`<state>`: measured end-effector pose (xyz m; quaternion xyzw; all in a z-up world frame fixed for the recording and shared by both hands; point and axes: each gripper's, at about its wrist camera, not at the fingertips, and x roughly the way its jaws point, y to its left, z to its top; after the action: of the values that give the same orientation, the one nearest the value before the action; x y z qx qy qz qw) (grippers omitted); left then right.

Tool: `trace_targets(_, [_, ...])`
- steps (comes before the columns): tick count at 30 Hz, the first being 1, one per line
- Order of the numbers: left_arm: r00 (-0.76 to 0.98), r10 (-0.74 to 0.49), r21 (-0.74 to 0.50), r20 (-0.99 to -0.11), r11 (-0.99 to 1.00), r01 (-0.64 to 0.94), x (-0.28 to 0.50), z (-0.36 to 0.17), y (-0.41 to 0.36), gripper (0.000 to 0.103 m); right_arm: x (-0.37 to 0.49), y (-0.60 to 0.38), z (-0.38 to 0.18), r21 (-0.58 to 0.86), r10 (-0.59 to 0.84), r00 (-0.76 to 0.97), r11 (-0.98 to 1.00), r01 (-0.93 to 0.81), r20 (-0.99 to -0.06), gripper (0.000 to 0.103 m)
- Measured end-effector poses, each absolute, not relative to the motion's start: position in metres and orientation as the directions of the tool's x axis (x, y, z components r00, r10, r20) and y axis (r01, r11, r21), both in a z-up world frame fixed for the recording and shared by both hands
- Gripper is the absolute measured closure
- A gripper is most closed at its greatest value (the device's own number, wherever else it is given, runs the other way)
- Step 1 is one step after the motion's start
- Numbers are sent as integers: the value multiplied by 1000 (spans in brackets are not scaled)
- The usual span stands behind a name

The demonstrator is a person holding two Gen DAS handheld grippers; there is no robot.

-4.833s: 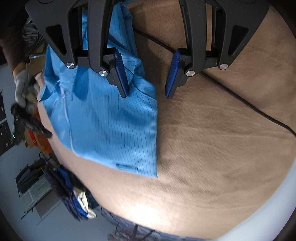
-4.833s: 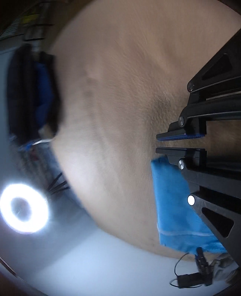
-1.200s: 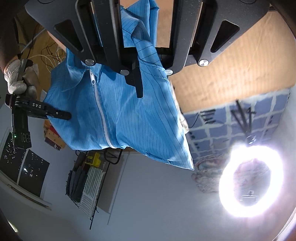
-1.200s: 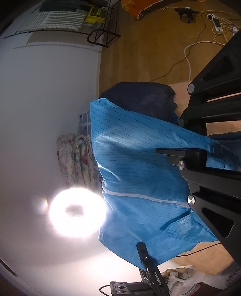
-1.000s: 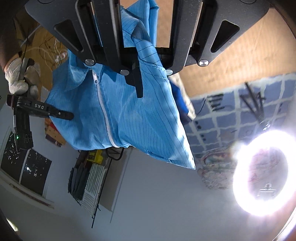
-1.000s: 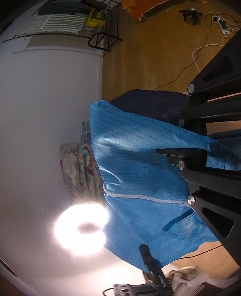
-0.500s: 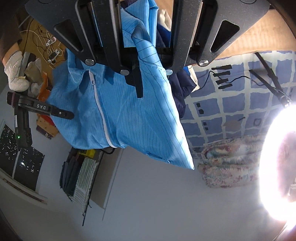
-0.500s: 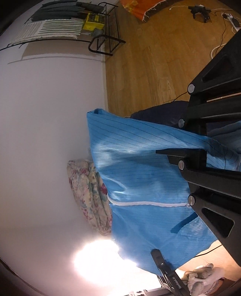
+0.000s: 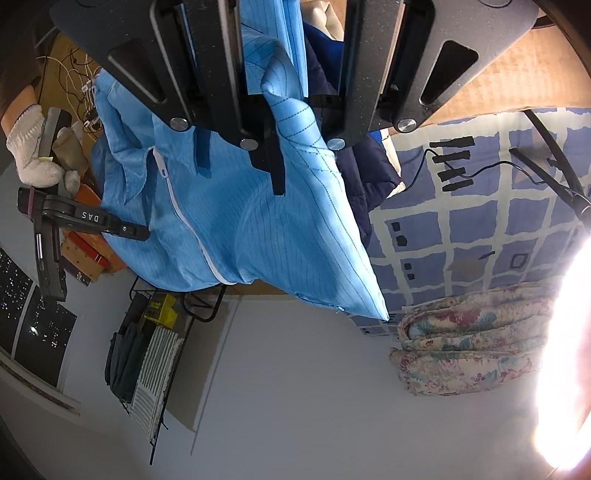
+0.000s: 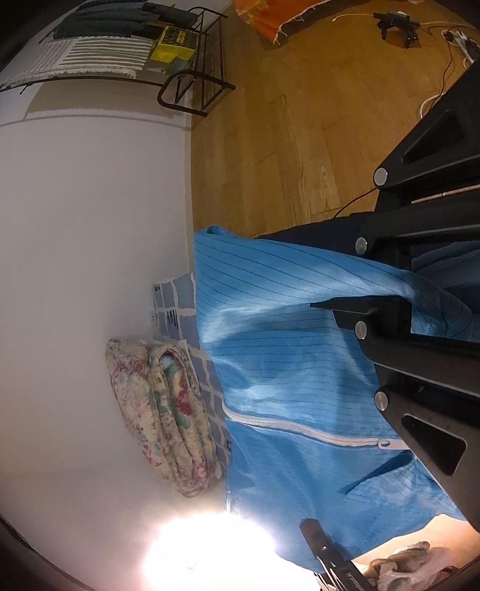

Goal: Fold large clothes
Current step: 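Lift the folded coat with both tools and carry it toward the clothes stack, then lower the folded coat onto the dark clothes stack and open both tools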

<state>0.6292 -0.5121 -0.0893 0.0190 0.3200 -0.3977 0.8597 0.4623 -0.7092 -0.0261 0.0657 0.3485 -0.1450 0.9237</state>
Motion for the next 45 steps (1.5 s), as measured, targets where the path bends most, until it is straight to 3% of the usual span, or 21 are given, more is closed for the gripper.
trace_targets(6, [488,-660,-209,-571,692,691,624,-93,-521,97,470,-715,-31,-21,-277,688,934,356,-671,99])
trace_targets(12, [505,-640,-192,-580,709,678,624,-93,-523,95,469,-717,-34,-75,-336,666,918,389,-666,86])
trace_targets(16, [526,-614,-164,-589,728,665,625,-93,-522,76,465,-722,-34,-84,-361,651,906,415,-668,78])
trace_targets(18, [547,-609,-175,-574,744,645,626,-92,-514,59,466,-724,-36,-119,-392,625,894,432,-675,75])
trace_targets(19, [557,-606,-177,-568,751,637,627,-91,-511,44,466,-724,-36,-126,-400,618,890,438,-677,73])
trace_targets(20, [570,-600,-177,-561,760,626,627,-90,-506,36,466,-726,-36,-132,-411,609,883,450,-678,66])
trace_targets(23, [578,-596,-181,-557,767,615,627,-85,-497,36,460,-728,-36,-145,-437,590,868,476,-679,51])
trace_targets(26, [591,-593,-163,-546,768,620,621,-77,-488,35,453,-726,-30,-138,-442,600,864,484,-667,44])
trace_targets(45, [629,-628,-116,-458,744,658,509,-15,-416,35,374,-635,31,-114,-442,690,877,467,-573,40])
